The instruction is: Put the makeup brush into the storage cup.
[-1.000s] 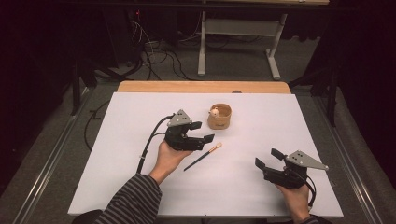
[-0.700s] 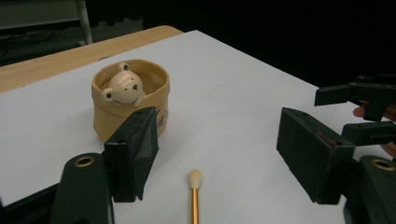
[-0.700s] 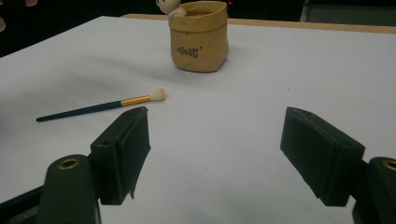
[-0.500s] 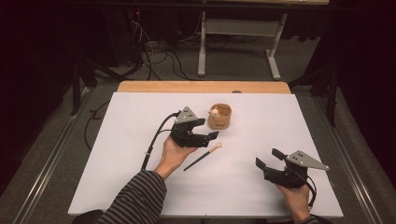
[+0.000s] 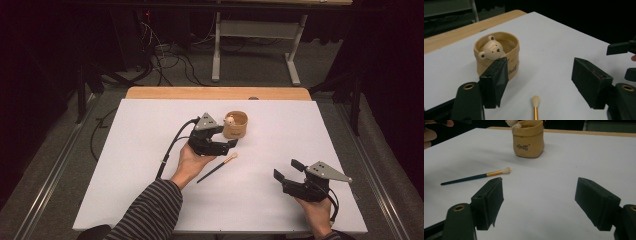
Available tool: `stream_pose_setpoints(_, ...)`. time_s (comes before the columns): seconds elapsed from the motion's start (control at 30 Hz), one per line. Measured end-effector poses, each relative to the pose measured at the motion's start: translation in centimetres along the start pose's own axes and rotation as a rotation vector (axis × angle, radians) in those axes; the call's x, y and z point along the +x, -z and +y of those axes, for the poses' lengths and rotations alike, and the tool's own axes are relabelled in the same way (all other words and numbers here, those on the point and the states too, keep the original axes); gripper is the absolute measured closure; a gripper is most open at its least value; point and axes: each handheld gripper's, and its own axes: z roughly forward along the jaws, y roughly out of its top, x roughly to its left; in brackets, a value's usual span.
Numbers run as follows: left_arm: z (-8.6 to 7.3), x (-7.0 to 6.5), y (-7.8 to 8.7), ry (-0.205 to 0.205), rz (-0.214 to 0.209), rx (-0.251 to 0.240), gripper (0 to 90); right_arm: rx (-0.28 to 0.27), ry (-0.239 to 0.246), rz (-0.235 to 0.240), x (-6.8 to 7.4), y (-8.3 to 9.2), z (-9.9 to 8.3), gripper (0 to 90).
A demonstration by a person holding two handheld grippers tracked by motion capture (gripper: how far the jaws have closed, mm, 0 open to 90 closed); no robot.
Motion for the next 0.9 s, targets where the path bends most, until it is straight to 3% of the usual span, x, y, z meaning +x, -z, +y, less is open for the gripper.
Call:
stream_pose_setpoints(0.33, 0.4, 0.1, -0.8, 0.0, 0.006, 0.05, 30.6, 0.0, 0.009, 0.005, 0.0, -0.1, 0.0, 24.7)
stream_pose_setpoints(0.57, 0.6, -0.3, -1.1, -0.031, -0.007, 0.092, 32.9, 0.002, 0.006, 0.005, 0.1, 0.0, 0.0, 24.7)
stream_pose_setpoints(0.67, 0.6, -0.6, -1.3, -0.064, 0.002, 0.128, 33.0, 0.005, 0.008, 0.007, 0.1, -0.1, 0.0, 24.7)
stream_pose_setpoints(0.9, 0.5, -0.5, -1.6, -0.068, 0.025, 0.163, 33.8, 0.01, 0.006, 0.012, 0.1, -0.1, 0.0, 24.7)
